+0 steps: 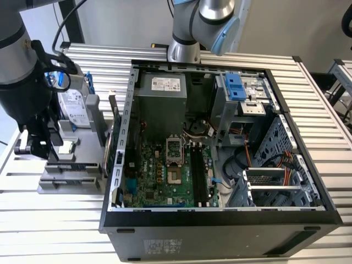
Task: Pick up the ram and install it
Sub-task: 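Pick up the ram and move it above insertion slot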
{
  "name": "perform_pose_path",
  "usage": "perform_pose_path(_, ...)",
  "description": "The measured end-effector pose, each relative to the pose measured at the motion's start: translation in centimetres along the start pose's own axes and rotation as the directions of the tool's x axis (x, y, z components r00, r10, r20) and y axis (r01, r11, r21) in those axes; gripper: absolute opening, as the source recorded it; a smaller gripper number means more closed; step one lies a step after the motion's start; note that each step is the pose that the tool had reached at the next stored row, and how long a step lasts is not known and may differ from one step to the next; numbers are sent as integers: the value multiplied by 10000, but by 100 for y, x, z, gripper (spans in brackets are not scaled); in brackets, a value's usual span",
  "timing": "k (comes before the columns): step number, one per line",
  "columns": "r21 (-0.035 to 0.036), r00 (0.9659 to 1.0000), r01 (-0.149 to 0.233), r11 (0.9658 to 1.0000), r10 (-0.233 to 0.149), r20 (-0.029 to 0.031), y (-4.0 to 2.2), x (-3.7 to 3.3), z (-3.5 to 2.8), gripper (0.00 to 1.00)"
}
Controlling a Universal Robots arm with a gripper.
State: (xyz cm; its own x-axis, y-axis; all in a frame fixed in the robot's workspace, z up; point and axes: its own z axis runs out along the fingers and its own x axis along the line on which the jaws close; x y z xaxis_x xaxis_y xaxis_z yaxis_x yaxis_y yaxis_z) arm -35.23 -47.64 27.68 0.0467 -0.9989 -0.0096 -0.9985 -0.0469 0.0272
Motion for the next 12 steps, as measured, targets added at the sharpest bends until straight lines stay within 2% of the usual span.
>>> perform_pose_path(12,0,10000,1,10000,-1,0,-1,0,31,100)
